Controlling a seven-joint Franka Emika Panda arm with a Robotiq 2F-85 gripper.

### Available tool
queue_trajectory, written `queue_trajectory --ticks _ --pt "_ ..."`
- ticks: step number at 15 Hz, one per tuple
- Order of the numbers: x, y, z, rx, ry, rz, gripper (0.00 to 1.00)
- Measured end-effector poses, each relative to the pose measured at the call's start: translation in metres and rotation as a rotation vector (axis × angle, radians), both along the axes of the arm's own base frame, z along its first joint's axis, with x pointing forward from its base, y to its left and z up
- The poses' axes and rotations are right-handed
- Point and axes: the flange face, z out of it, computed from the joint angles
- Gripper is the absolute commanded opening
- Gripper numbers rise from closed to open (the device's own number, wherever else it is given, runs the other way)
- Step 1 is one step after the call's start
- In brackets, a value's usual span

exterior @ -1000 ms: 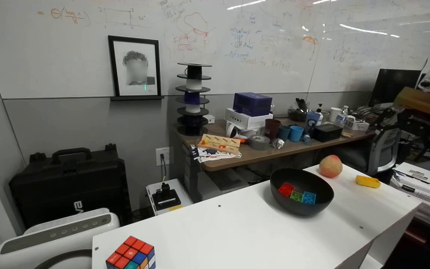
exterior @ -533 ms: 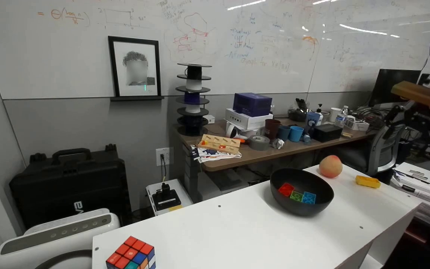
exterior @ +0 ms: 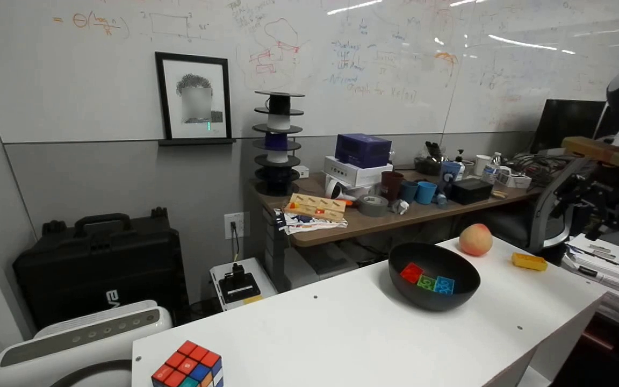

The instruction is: Place the red, green, blue and yellow building blocks inside the black bowl

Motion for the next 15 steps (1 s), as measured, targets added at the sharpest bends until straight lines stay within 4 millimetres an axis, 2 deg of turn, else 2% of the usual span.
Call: queue_trajectory --ticks 3,8,11,15 --pt "0.024 -0.005 -0.023 -0.003 -0.005 -0.052 1.0" --pt "0.061 0.004 -0.064 0.005 0.012 -0.095 1.0" --pt "0.074 0.014 -0.088 0.002 0.041 -0.11 1.0" --pt "0.079 0.021 -0.112 -0.007 0.103 -0.124 1.0"
